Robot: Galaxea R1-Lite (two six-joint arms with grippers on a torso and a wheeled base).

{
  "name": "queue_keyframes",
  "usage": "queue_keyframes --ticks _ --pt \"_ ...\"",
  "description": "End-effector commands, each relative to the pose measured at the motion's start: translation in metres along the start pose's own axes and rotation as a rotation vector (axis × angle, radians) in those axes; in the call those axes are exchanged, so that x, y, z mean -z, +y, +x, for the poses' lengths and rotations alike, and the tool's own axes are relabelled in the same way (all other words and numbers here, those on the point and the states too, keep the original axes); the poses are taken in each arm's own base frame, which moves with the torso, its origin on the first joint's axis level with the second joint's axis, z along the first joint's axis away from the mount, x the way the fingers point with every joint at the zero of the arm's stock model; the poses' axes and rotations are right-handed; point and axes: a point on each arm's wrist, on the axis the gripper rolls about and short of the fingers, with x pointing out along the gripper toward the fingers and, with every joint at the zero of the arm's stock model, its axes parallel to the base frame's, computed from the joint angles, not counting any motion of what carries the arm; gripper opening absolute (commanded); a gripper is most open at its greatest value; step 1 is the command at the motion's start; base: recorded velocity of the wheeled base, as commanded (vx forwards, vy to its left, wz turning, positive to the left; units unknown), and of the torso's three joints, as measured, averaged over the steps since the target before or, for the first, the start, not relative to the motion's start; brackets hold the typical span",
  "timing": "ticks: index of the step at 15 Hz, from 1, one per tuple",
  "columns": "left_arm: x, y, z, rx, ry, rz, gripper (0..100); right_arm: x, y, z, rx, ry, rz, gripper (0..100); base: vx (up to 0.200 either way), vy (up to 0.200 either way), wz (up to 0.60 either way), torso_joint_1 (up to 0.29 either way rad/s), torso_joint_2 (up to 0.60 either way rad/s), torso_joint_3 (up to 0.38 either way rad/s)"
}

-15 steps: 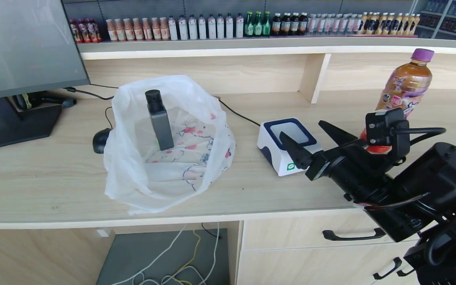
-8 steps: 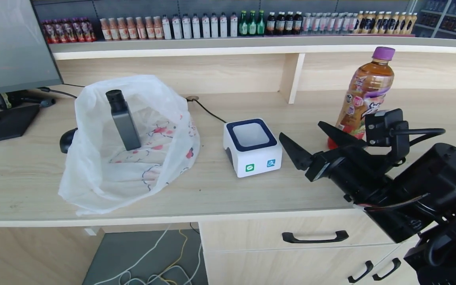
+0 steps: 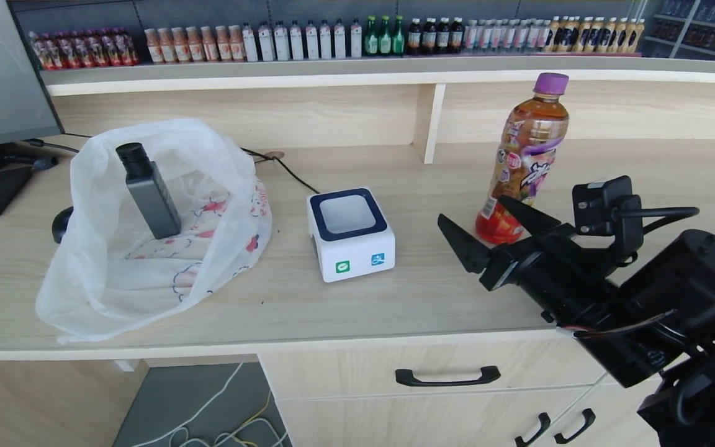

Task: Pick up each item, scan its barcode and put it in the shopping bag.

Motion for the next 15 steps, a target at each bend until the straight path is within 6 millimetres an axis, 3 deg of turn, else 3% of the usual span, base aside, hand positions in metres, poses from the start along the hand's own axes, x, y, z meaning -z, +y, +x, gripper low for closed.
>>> queue_keyframes --ticks 1,15 --pt "0.0000 0.0000 0.0000 0.000 0.000 0.000 100 0.0016 0.0006 0.0004 -0.002 0.005 0.000 100 0.000 0.000 0.00 0.000 0.00 0.000" --pt "0.0000 0.0000 0.0000 0.000 0.000 0.000 100 0.0026 0.0015 -0.0001 -0.006 0.010 -0.001 100 -0.014 0.000 0.00 0.000 0.00 0.000"
